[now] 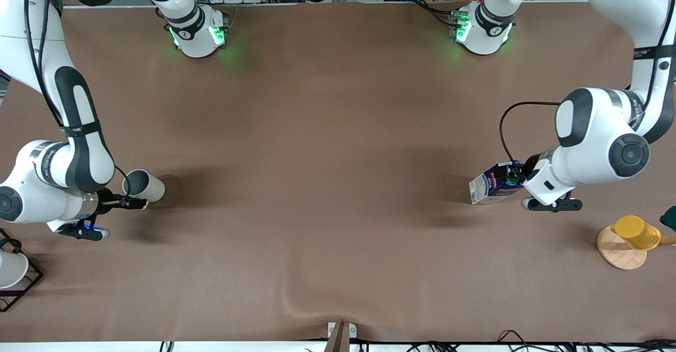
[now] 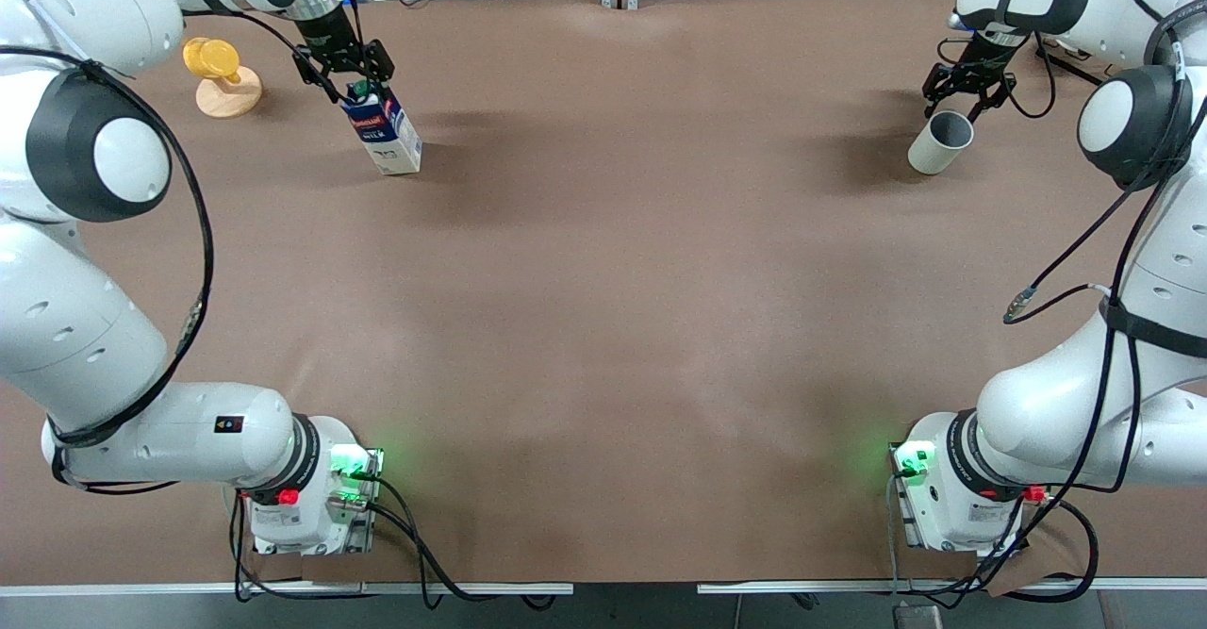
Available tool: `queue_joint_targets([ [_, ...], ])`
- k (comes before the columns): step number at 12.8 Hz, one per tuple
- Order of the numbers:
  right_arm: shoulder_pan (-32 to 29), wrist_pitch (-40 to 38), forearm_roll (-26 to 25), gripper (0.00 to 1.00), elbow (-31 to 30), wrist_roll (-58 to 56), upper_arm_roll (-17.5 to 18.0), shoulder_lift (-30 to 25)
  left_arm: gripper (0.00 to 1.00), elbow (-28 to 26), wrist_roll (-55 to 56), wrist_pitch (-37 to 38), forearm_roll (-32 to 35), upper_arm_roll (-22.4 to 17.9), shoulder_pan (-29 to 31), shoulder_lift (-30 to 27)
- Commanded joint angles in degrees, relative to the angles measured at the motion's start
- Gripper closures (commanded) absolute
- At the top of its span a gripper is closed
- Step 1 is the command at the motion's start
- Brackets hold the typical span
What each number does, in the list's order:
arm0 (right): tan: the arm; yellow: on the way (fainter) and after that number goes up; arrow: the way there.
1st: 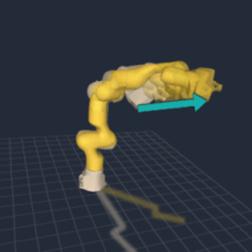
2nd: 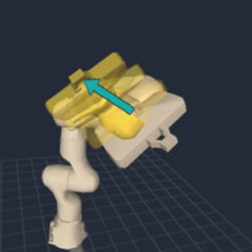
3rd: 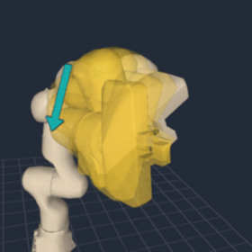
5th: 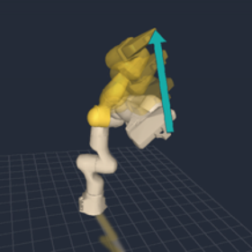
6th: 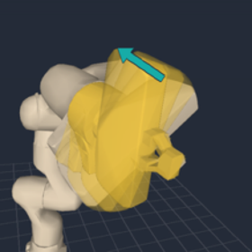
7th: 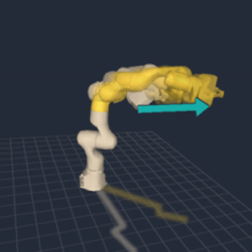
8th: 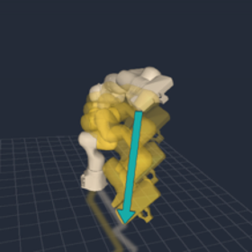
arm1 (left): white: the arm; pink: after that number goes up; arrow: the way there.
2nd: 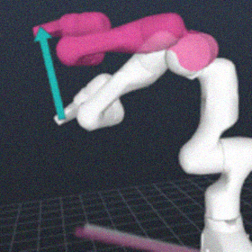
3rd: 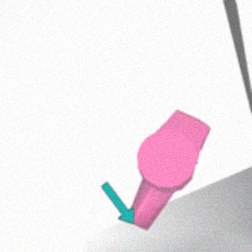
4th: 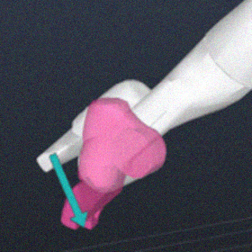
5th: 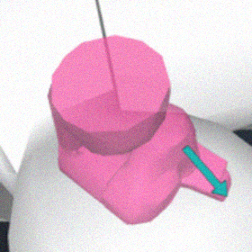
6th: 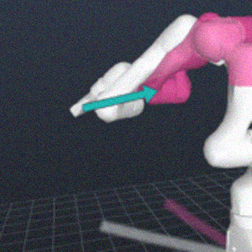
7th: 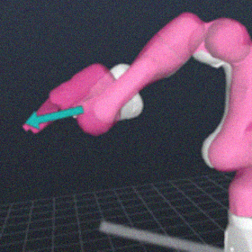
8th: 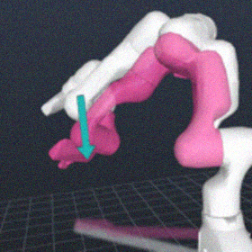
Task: Place milk next to cup
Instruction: 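Grasp the white mug with the right gripper while the left grasps the carton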
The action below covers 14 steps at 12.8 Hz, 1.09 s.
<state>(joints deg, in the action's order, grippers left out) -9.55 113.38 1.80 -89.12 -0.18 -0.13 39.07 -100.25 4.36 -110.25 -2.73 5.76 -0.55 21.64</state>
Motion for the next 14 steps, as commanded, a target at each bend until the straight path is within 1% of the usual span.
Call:
queue_joint_targets([
  [1, -0.4, 0.4, 1.1, 1.00, -0.6, 1.0, 0.5, -0.5, 0.00, 0.5, 0.1, -0.7, 1.6, 0.0, -0.4, 1.0],
  [3, -0.4, 0.4, 1.4, 1.00, -0.6, 1.0, 0.5, -0.5, 0.00, 0.5, 0.0, -0.9, 2.9, 0.0, -0.5, 1.4],
  [5, 0.1, 0.1, 1.4, 1.00, -0.1, 1.0, 0.6, -1.0, 0.22, 0.4, 0.1, -0.9, 4.3, 0.0, -1.6, 1.4],
  [6, 0.2, -0.2, 1.4, 1.00, 0.5, 1.1, 0.8, -1.4, 0.28, 0.5, 0.1, -0.9, 4.6, 0.0, -1.6, 1.4],
  [7, 0.8, -0.3, 1.5, 1.00, 2.1, 1.0, 1.0, -1.4, 0.32, 0.5, 0.2, -0.9, 4.6, 0.0, -1.7, 1.4],
  [9, 2.7, -0.4, 2.2, 1.00, 4.3, 5.2, 1.9, -1.4, 0.42, 0.8, 0.9, -0.2, 4.5, 0.0, -1.3, 1.0],
  [11, 7.2, -2.4, 2.7, 1.00, 6.5, 12.6, 2.0, -1.4, 0.42, 1.8, 0.9, 0.1, 4.5, -0.3, -0.9, 0.3],
  [12, 9.3, -3.2, 3.8, 1.00, 7.9, 15.5, 2.0, -1.2, 0.42, 2.9, 0.9, 1.7, 4.5, -0.5, -0.9, -0.3],
  [14, 15.0, -3.2, 8.6, 1.00, 9.7, 19.6, 1.9, -0.8, 0.42, 5.5, 1.0, 6.6, 4.3, -0.7, -0.9, -1.2],
])
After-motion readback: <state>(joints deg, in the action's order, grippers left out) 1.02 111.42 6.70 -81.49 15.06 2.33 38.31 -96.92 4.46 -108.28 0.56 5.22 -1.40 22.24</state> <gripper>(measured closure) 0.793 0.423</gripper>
